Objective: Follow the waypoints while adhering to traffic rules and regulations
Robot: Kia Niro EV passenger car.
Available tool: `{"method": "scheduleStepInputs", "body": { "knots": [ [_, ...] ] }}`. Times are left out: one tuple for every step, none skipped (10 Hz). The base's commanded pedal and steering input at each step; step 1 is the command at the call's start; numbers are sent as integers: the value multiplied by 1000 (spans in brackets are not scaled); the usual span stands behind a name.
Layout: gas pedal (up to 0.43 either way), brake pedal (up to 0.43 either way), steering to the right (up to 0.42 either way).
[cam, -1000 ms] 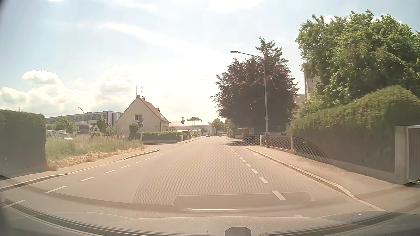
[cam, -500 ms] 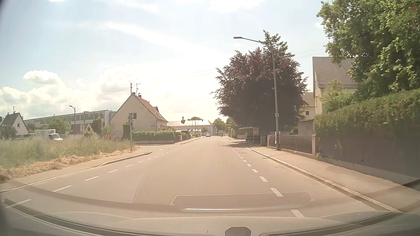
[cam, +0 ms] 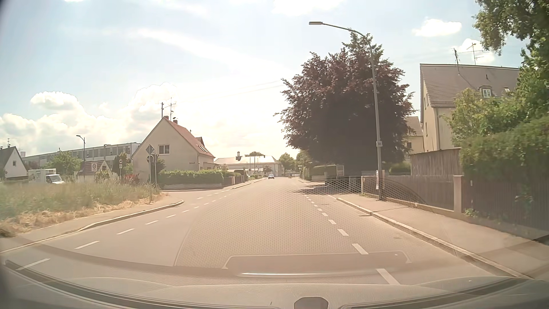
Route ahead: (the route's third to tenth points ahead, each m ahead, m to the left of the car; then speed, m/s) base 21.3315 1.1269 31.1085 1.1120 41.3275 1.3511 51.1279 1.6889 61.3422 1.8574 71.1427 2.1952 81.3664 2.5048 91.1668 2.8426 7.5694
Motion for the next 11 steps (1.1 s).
{"method": "scheduleStepInputs", "body": {
  "knots": [
    [130,0,-9],
    [130,0,-10],
    [130,0,-10],
    [130,0,-10],
    [130,0,-10],
    [130,0,-9],
    [130,0,-9],
    [130,0,-9],
    [130,0,-10],
    [130,0,-10],
    [130,0,-10]
  ]
}}
